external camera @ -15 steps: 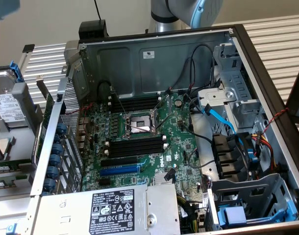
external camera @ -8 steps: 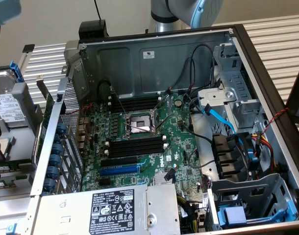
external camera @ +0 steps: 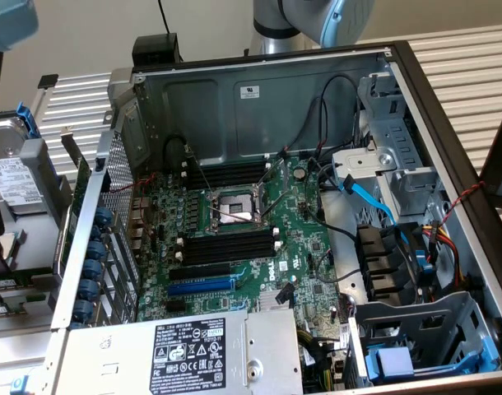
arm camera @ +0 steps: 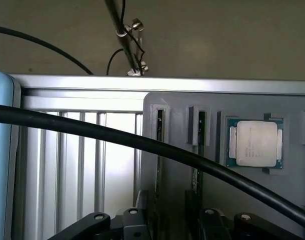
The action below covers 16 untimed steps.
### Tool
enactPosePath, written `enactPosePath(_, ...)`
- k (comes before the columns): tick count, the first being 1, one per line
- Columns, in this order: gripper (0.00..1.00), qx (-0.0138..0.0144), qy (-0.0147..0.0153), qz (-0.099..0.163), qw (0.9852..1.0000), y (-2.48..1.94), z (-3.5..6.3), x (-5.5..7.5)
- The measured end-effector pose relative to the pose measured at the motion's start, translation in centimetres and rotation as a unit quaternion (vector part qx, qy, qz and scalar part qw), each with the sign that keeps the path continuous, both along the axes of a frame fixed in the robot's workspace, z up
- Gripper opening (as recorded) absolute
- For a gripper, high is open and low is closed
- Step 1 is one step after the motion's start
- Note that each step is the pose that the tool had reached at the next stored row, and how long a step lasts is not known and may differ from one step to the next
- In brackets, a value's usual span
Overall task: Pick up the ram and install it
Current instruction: 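Pick up the ram and move it above insertion slot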
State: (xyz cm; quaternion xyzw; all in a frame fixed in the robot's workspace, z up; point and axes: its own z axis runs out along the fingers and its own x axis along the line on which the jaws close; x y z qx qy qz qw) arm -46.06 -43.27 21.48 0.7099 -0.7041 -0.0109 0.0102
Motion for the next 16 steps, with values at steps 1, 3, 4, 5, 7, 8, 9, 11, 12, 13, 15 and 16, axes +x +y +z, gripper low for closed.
enactPosePath(1, 0.42, -0.0002, 0.0, 0.0, 1.0, -0.01, -0.02, 0.01)
enactPosePath(3, 0.42, -0.0005, 0.0, 0.0, 1.0, -0.04, -0.08, 0.12)
enactPosePath(4, 0.42, -0.0006, -0.0001, 0.0, 1.0, -0.05, -0.11, 0.18)
enactPosePath(5, 0.42, -0.0007, -0.0001, 0.0, 1.0, -0.06, -0.16, 0.25)
enactPosePath(7, 0.42, -0.0009, 0.0, 0.0, 1.0, -0.13, -0.22, 0.3)
enactPosePath(8, 0.42, -0.001, 0.0001, 0.0, 1.0, -0.21, -0.25, 0.32)
enactPosePath(9, 0.42, -0.0009, 0.0, 0.0, 1.0, -0.29, -0.32, 0.36)
enactPosePath(11, 0.42, -0.0009, 0.0, 0.0, 1.0, -0.4, -0.44, 0.51)
enactPosePath(12, 0.42, -0.0009, 0.0001, 0.0, 1.0, -0.41, -0.52, 0.58)
enactPosePath(13, 0.42, -0.0009, 0.0001, 0.0, 1.0, -0.41, -0.62, 0.67)
enactPosePath(15, 0.42, -0.0009, 0.0, 0.0, 1.0, -0.41, -0.87, 0.81)
enactPosePath(16, 0.42, -0.0009, 0.0, 0.0, 1.0, -0.4, -0.94, 0.86)
